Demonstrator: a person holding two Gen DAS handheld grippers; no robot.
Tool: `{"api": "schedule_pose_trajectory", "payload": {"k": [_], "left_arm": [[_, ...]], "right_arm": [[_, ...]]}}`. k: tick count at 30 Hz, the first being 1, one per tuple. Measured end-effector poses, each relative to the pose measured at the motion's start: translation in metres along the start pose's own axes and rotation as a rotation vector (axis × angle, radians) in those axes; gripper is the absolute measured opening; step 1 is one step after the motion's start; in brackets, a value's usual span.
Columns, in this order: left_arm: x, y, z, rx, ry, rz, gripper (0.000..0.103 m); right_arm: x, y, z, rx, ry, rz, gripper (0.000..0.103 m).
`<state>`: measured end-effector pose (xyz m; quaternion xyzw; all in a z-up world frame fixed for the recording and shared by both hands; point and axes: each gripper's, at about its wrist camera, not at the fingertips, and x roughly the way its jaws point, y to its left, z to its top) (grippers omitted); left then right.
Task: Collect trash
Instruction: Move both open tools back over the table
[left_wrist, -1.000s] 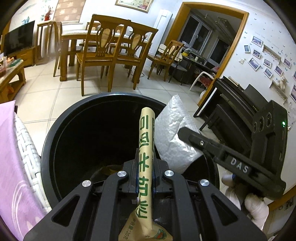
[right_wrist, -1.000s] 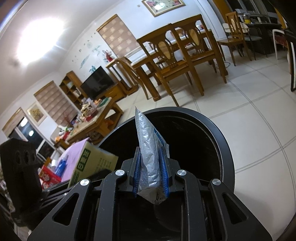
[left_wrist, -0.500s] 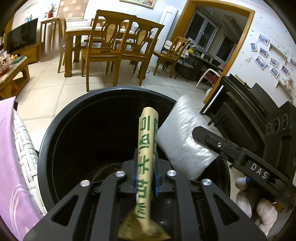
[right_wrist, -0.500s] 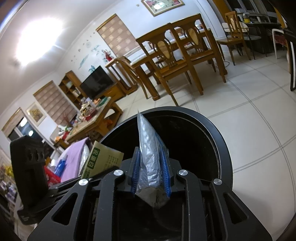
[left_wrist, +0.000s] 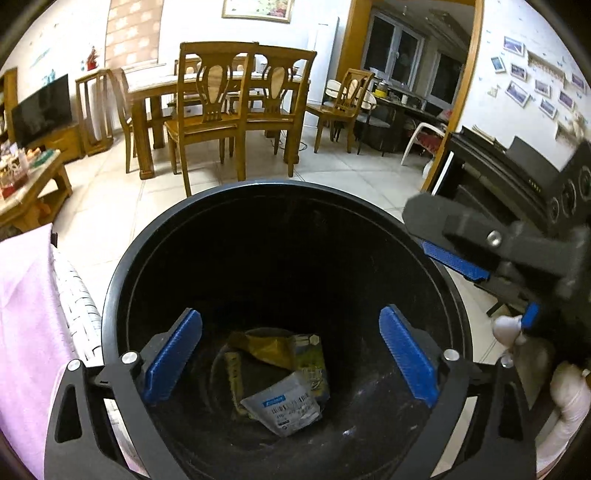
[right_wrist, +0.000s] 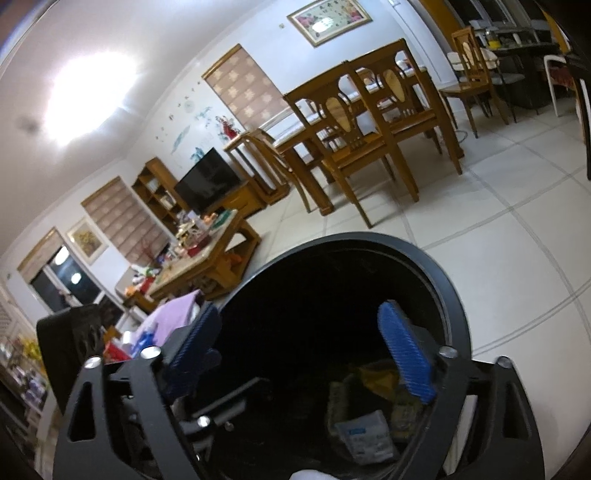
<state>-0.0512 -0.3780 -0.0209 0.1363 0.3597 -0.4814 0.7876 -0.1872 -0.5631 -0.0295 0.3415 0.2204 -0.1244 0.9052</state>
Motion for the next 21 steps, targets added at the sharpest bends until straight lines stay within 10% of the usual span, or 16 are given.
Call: {"api": "schedule_pose_trajectory", "payload": {"k": [21], "left_arm": [[-0.099,0.065,-0.048,-0.088,-0.134,0.120,0.098]], "right_arm": [[0.008,0.058,-0.020,-0.059,0.056,0.036,0.098]]}}
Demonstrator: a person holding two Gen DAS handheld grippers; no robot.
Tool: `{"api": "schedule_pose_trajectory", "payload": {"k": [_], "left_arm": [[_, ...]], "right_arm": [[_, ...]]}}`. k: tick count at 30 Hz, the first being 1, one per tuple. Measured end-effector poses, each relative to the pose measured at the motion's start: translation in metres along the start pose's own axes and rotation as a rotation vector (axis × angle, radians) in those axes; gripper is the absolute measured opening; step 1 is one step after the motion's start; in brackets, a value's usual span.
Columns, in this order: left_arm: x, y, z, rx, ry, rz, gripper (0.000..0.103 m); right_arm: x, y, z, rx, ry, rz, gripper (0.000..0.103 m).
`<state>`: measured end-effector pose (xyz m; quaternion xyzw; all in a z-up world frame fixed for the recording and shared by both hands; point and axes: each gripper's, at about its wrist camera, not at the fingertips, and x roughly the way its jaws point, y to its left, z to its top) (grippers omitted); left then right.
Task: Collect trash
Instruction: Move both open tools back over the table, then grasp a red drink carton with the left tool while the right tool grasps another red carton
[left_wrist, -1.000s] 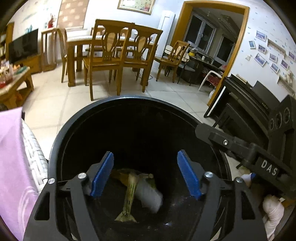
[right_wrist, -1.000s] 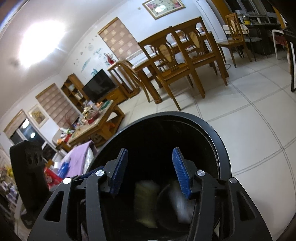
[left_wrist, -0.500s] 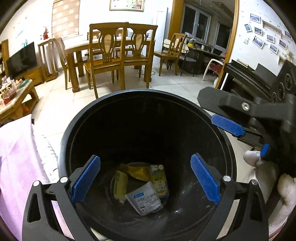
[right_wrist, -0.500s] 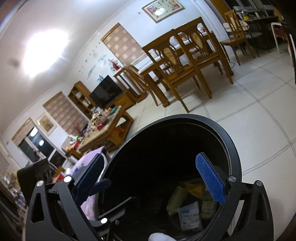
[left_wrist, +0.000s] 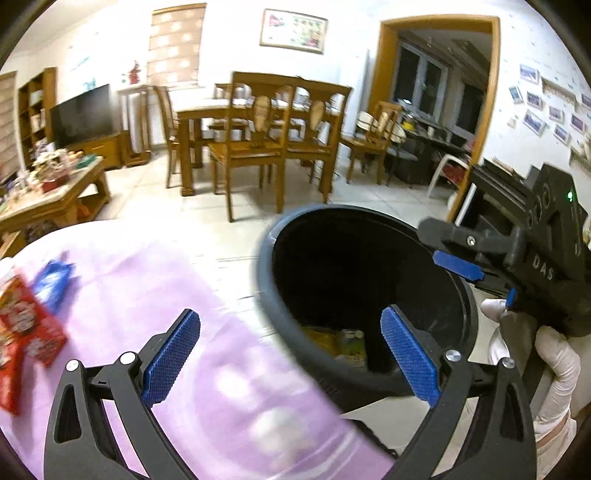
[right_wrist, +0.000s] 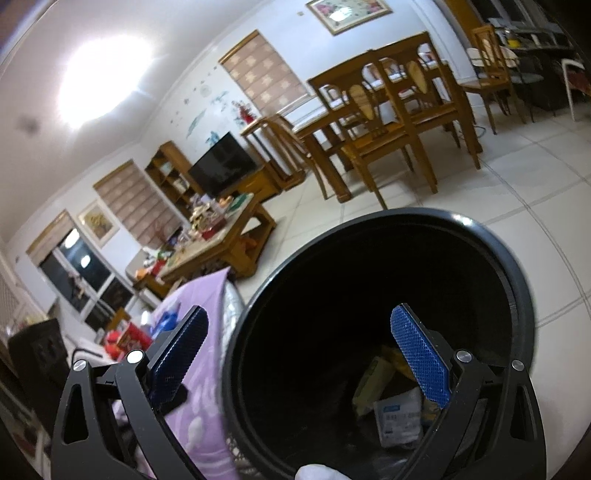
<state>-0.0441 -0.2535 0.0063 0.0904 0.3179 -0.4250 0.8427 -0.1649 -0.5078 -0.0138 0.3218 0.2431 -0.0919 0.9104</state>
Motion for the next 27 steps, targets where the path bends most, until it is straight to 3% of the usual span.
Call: {"api": "schedule_pose_trajectory", "payload": {"k": [10,15,22,27], "left_arm": [[-0.062,0.095,-0.026,-0.093,-0.060,0.219,0.098],[-0.081,0.156,-0.041,-0.161,-0.035,0.370,0.098],[-0.077,0.213,-0.055,-0.218,0.081,0.395,0.098],[-0.070,0.229,-0.055,-0.220,0.129,0.399,0.097]], "right_arm": [[0.038,0.099,-0.026,-0.167,0.094,0.052,0.098],[0.061,0.156,-0.041,-0.254,0.138,0.101,0.098],[0.106,0.247,-0.059,-0.396,0.203,0.150,0.098],[0.137,0.294,-0.070,-0.491,0.238,0.140,0.098]]}}
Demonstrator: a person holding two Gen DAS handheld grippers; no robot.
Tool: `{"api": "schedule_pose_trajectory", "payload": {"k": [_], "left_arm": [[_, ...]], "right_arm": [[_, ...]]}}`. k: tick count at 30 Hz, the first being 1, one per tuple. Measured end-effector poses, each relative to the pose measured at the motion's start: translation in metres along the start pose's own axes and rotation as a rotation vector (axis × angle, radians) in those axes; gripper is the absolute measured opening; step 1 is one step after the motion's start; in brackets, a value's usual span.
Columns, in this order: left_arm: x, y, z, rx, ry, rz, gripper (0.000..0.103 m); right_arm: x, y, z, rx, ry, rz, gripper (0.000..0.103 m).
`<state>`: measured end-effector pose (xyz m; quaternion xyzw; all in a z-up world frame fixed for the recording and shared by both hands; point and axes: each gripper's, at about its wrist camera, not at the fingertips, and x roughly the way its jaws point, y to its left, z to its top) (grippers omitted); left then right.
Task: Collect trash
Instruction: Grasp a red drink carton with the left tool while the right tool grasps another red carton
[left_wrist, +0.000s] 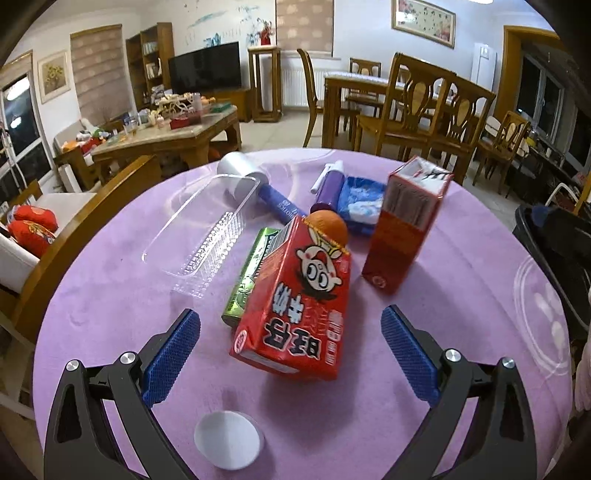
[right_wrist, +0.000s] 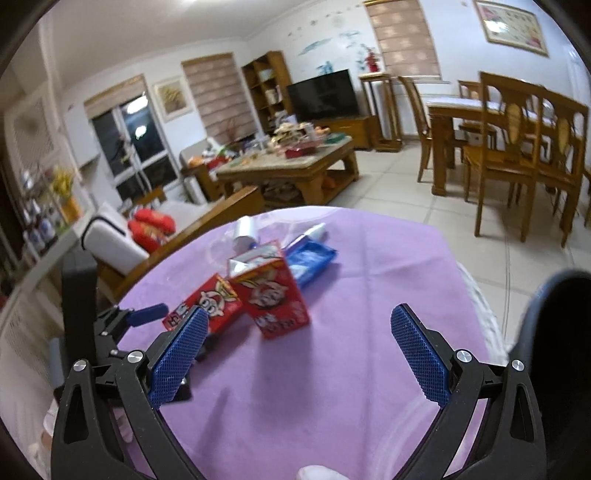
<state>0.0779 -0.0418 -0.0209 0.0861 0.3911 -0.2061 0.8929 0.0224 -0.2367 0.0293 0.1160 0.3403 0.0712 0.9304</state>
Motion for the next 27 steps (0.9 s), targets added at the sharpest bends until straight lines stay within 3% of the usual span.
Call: {"api": "schedule_pose_trajectory", "payload": {"k": [4,8,10,13,14,16,18,27], "left_arm": [[0.003,0.001,-0.006,0.004,0.007,-0.005,0.096],[0.006,0.005,-0.010,-0.027,0.028,-0.028,0.069],[0.003,0.011,-0.011,-0.043,0.017,-0.042,0.062],[0.000,0.016,-0.010,-0.063,-0.001,-0.069,0.059],[0.000,0.016,-0.009,-0.067,-0.004,-0.069,0.045],[0.001,0.021,-0.009,-0.083,0.001,-0.086,0.034],[0.001,0.025,-0.009,-0.103,0.000,-0.100,0.034],[-0.007,0.027,-0.006,-0.101,-0.037,-0.107,0.037]], "right_arm": [[0.028,0.016,0.010,-0.044,0.040,-0.009,0.098],[0.059,0.034,0.020,-0.095,0.082,-0.037,0.098],[0.071,0.037,0.021,-0.117,0.089,-0.048,0.098],[0.087,0.042,0.023,-0.140,0.084,-0.066,0.096],[0.092,0.042,0.020,-0.144,0.083,-0.065,0.091],[0.099,0.040,0.019,-0.149,0.096,-0.070,0.063],[0.103,0.037,0.019,-0.151,0.106,-0.084,0.056],[0.086,0.016,0.016,-0.057,0.074,-0.035,0.055]]}}
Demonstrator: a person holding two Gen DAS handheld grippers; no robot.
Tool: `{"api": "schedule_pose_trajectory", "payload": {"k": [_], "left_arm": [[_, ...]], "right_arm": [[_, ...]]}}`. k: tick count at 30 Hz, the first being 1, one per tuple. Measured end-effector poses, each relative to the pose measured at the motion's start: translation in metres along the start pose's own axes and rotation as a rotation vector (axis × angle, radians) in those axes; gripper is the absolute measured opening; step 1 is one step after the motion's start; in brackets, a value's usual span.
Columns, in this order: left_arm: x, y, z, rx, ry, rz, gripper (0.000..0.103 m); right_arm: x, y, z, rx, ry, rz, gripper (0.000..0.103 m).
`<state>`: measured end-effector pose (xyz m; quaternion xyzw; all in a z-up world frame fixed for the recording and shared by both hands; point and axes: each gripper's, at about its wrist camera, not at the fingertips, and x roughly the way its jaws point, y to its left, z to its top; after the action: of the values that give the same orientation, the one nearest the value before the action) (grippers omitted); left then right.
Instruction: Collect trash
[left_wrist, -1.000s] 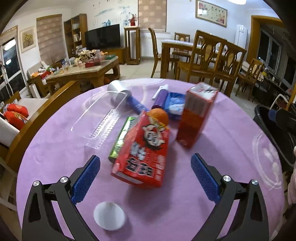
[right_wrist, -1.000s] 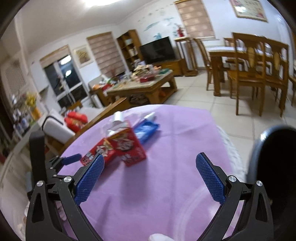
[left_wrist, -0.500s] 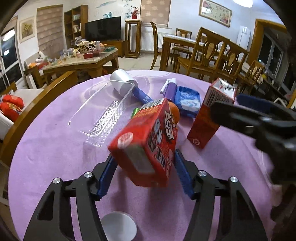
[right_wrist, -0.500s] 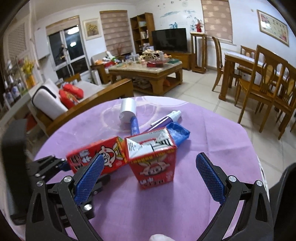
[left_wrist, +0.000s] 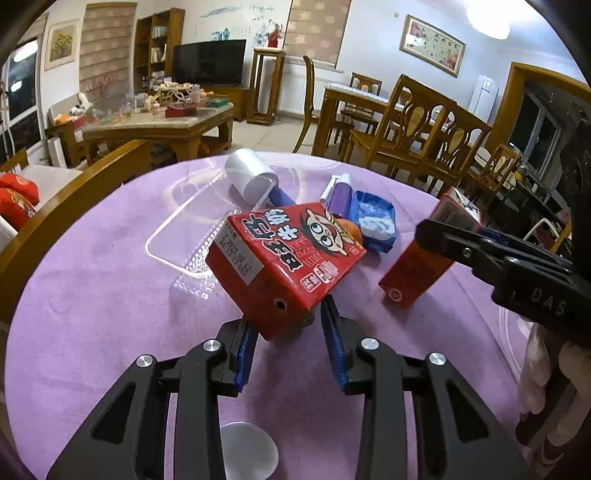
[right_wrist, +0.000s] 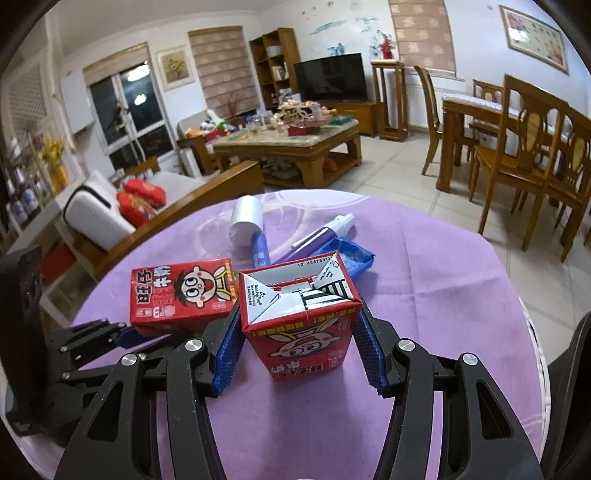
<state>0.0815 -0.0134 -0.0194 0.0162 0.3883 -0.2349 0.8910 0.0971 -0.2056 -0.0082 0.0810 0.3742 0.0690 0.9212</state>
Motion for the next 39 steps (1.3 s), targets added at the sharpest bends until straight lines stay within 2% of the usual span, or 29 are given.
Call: {"api": "schedule_pose_trajectory", "payload": {"k": [1,2,3,4,8,11,14,15,19,22,25,28,39], "left_arm": [[-0.002,-0.001,0.001,0.014,-0.006,0.015,0.048],[-0.003,-0.001,0.003,0.022,-0.016,0.025,0.072],[-0.005,-0.002,0.005,0.034,-0.035,0.033,0.082],[-0.009,-0.003,0.005,0.050,-0.059,0.035,0.087],[-0.015,-0.004,0.015,0.129,-0.084,0.046,0.088],[-0.003,-0.004,0.021,0.190,-0.047,0.064,0.088],[0.011,0.000,0.026,0.199,-0.002,0.031,0.087],[0.013,0.000,0.026,0.195,0.005,0.024,0.086],[0.018,0.009,0.025,0.143,0.029,0.014,0.058],[0.018,0.020,0.023,0.080,0.026,-0.026,0.058],[0.012,0.024,0.022,0.050,0.010,-0.035,0.056],[0.002,0.030,0.020,-0.010,-0.021,-0.094,0.056],[-0.040,-0.002,0.000,0.004,-0.094,-0.157,0.056]], "right_arm": [[-0.001,-0.003,-0.001,0.009,-0.002,0.004,0.055],[-0.002,-0.004,-0.003,0.015,-0.001,0.008,0.055],[-0.003,-0.005,-0.004,0.021,0.002,0.012,0.055],[-0.004,-0.007,-0.006,0.023,-0.006,0.019,0.055],[-0.002,-0.010,-0.012,0.034,0.000,0.030,0.054],[0.002,-0.010,-0.017,0.044,0.014,0.038,0.054],[0.002,-0.013,-0.019,0.055,0.014,0.053,0.053],[0.002,-0.014,-0.020,0.058,0.012,0.058,0.053],[0.000,-0.018,-0.020,0.078,0.010,0.090,0.053],[-0.002,-0.019,-0.020,0.097,-0.001,0.110,0.052],[-0.008,-0.022,-0.020,0.109,-0.023,0.133,0.052],[-0.014,-0.020,-0.020,0.105,-0.041,0.147,0.052],[-0.044,-0.026,-0.026,0.140,-0.118,0.181,0.052]]}}
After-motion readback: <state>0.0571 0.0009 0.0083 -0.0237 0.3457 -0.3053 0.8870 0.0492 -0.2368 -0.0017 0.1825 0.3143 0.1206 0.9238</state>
